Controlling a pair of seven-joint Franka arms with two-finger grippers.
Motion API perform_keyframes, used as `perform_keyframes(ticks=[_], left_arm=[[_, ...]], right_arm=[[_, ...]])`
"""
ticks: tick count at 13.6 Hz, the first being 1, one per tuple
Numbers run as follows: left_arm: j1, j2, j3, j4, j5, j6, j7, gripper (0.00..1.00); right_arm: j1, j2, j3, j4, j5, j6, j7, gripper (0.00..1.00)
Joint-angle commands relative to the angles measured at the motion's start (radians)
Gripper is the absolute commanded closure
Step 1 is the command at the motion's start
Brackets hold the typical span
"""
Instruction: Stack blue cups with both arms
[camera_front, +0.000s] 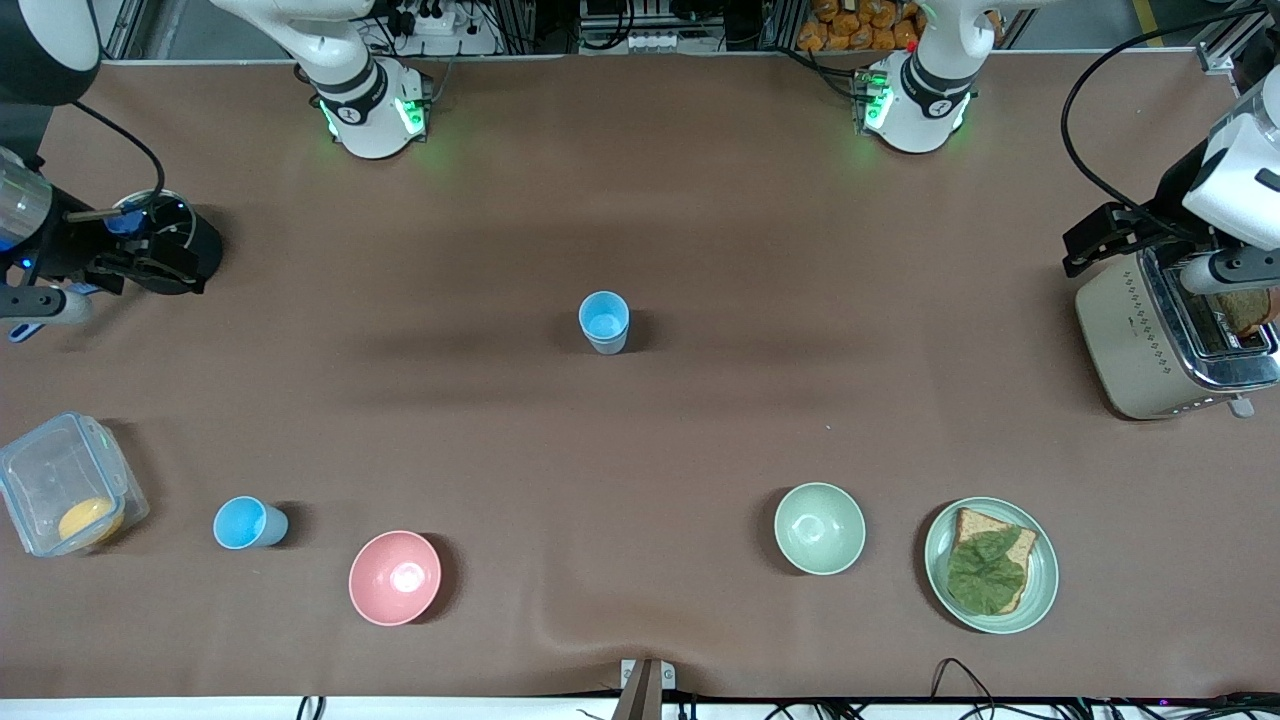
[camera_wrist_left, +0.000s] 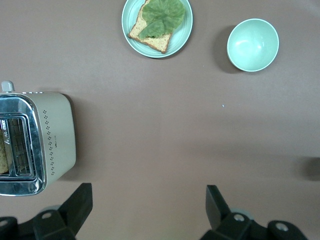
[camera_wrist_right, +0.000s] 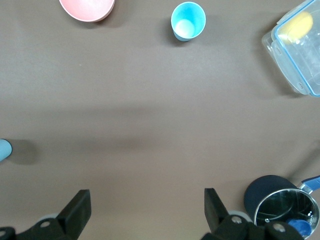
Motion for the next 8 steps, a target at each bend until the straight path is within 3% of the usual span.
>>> perform_keyframes(ticks=[1, 8], left_arm=[[0.013, 0.002, -0.004, 0.014, -0.019, -0.008, 0.016, 0.00], [0.011, 0.013, -0.004, 0.035, -0.021, -0.010, 0.016, 0.00]], right_arm=[[0.016, 0.002, -0.017, 0.043, -0.006, -0.041, 0.021, 0.00], [0.014, 0.007, -0.017, 0.067, -0.006, -0.078, 0.020, 0.00]])
